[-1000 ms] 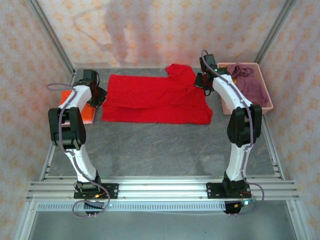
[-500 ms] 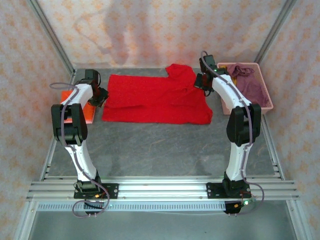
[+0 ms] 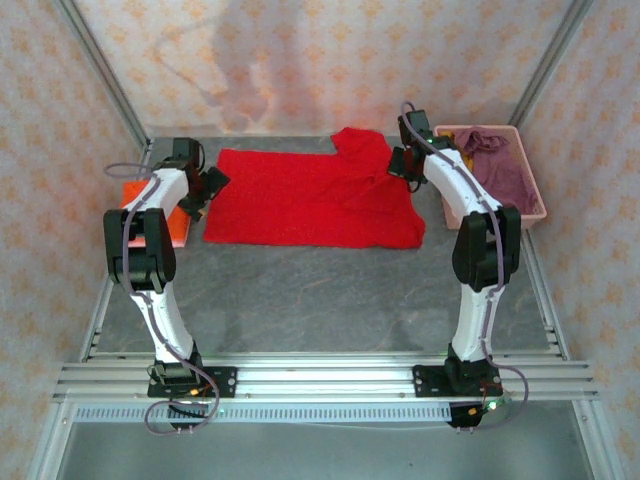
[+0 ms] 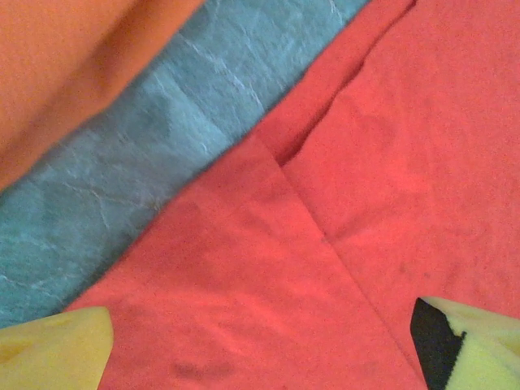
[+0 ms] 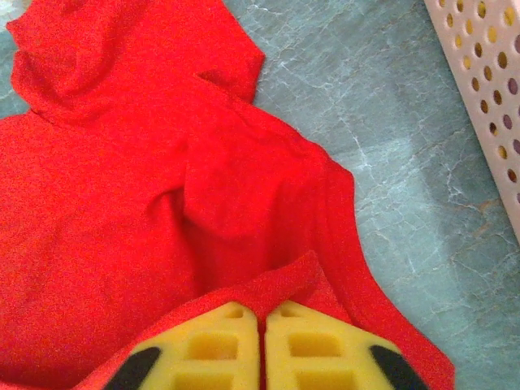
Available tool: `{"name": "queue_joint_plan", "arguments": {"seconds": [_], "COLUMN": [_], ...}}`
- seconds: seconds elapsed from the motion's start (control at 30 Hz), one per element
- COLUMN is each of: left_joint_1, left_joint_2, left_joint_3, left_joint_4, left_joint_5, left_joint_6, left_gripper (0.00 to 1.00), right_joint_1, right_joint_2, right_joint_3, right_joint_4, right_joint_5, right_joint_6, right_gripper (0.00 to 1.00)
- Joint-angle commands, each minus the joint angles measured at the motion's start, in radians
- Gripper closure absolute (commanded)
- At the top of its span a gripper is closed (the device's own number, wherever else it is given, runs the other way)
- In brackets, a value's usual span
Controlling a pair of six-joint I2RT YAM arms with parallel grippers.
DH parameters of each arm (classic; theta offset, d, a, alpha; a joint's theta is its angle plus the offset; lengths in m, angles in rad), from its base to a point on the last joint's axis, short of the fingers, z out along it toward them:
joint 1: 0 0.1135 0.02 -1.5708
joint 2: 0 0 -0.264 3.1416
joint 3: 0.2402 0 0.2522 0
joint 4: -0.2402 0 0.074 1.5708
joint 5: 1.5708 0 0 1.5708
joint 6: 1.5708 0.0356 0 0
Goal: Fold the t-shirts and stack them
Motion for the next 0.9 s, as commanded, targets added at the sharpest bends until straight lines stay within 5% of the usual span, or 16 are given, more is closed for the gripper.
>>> {"name": "queue_joint_plan", "arguments": {"seconds": [0.0, 0.07, 0.2, 0.37, 0.53, 0.87], "left_joint_1": [-0.015, -0.026, -0.059, -0.11, -0.126, -0.126], "left_joint_2": [-0.028, -0.019, -0.024, -0.01, 0.041, -0.036], "left_joint_3": [-0.038, -0.056, -0.077, -0.07, -0.072, -0.283], "left_joint_4": [0.047, 0.065, 0.092, 0.111, 0.126, 0.166], "left_joint_5": [0.029, 0.037, 0.043, 0.029, 0.035, -0.025], "left_joint_6": [-0.006, -0.014, -0.021, -0.023, -0.036, -0.031], "left_gripper": [0.05, 0.05, 0.05, 0.06, 0.08, 0.09], "right_joint_1": [-0.007, -0.007, -0.007, 0.028, 0.075, 0.082], "right_joint_2": [0.024, 0.035, 0.017, -0.057, -0.038, -0.044], "right_joint_3": [0.046, 0.074, 0.078, -0.138, -0.258, -0.464], "right_joint_4": [0.022, 0.011, -0.018, 0.099, 0.14, 0.243], "right_joint_5": [-0.01, -0.005, 0.05, 0.032, -0.014, -0.128], "right_joint_6": [-0.006, -0.018, -0.019, -0.007, 0.027, 0.125], "right_gripper": [0.6, 0.32, 0.2, 0.22, 0.34, 0.45]}}
